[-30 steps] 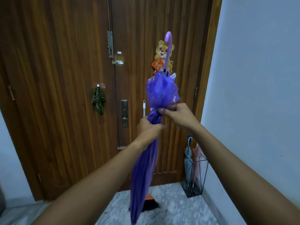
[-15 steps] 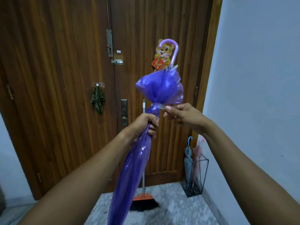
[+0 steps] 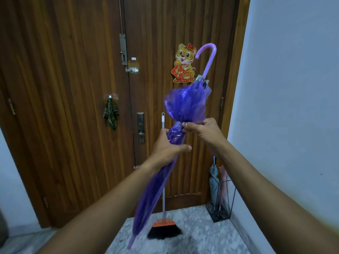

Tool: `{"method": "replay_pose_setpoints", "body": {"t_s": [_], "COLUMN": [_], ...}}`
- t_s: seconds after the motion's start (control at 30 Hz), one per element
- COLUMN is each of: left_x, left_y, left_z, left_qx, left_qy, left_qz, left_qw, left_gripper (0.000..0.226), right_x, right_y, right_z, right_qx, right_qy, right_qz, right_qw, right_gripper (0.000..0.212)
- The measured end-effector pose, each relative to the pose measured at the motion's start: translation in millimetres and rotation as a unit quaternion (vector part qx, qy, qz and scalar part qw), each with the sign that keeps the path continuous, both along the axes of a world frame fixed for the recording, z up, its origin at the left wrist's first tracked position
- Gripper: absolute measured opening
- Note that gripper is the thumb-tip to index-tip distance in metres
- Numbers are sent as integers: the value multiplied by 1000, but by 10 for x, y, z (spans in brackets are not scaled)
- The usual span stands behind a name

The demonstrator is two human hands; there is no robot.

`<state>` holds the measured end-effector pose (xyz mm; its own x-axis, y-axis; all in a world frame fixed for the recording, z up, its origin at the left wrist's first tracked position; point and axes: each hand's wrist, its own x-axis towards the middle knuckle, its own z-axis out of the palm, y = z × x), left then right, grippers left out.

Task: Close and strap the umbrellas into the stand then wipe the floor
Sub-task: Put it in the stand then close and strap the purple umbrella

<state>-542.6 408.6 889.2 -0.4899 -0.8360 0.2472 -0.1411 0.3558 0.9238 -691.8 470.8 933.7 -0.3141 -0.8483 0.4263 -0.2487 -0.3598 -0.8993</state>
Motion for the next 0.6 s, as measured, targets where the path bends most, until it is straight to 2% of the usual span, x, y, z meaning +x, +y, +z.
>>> {"method": "replay_pose_setpoints", "body": {"t_s": [0.07,0.17,0.27,0.33,0.47,0.53,0.6], "left_x": [-64,-76,-38,-9,33,66,96], "left_y": [63,48,-17,-21,51,48,16], "left_z": [-32,34,142,222,324,332,310], "left_qx": [-83,-160,-137,-64,76,75,39], "left_qy": [26,37,75,121,160,135,100], "left_qz": [79,138,55,-36,-186,-208,-202], "left_qw": [993,977,986,990,966,966,974], "left_gripper": [66,50,33,32,28,24,21], "right_x": [63,62,36,19,-10,-13,2], "right_y": [-18,-37,3,43,94,114,132], "right_z": [39,128,192,211,189,189,206], "right_qx": [-1,-11,13,36,53,31,-2], "right_qy": [-10,1,0,-13,-50,-64,-36], "right_qz": [-11,-52,-40,-14,83,100,66], "right_qw": [1000,999,999,999,994,992,997], "right_gripper": [24,29,27,22,14,12,13]}}
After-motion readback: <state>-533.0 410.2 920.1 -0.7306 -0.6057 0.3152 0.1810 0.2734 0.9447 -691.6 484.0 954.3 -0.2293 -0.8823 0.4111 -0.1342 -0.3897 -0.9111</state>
